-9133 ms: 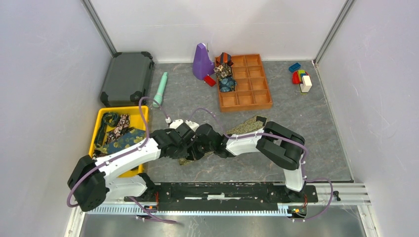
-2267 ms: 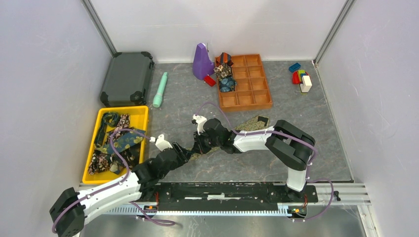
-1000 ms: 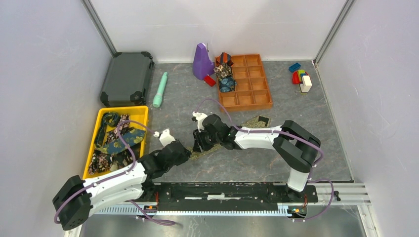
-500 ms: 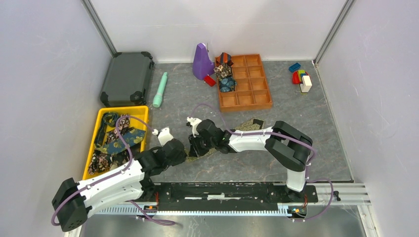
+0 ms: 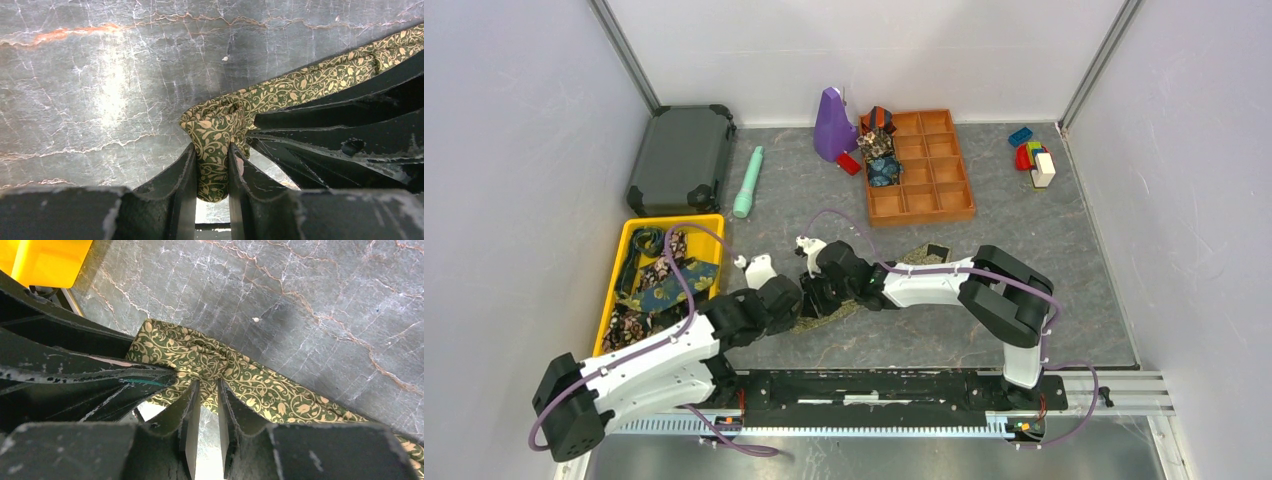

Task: Roll the ties
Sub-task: Roll the tie at the center of the board.

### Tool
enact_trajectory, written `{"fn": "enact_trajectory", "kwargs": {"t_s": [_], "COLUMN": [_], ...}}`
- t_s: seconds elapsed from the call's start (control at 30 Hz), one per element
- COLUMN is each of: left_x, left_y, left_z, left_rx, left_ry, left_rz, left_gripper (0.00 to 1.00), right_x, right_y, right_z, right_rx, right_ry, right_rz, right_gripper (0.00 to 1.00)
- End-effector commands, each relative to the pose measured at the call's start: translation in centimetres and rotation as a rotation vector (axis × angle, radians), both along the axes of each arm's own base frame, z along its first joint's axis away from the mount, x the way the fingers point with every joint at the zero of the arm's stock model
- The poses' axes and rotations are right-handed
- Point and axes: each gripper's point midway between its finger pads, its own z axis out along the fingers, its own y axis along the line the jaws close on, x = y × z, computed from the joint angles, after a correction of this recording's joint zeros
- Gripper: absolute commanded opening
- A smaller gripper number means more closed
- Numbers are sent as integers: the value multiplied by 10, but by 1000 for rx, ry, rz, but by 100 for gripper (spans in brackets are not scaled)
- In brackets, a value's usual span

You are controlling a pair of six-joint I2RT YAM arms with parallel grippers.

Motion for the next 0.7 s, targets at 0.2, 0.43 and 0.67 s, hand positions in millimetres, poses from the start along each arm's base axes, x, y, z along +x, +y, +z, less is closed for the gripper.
{"fn": "enact_trajectory", "kwargs": {"t_s": [0.2, 0.43, 0.67], "left_x": [10, 11, 10], "left_y": [0, -2, -1], "left_z": [21, 27, 23], "left_rx": [120, 181, 285], "left_ry": [-18, -5, 24], "left_rz": [-22, -34, -55], "left_gripper": [19, 18, 18], "right_x": [-10, -21, -5], "right_y": [20, 32, 4], "right_z": [9, 11, 12], "right_rx": [73, 131, 103], "right_ry": [22, 66, 35], "right_rz": [26, 75, 23], "right_gripper": [24, 23, 24]}}
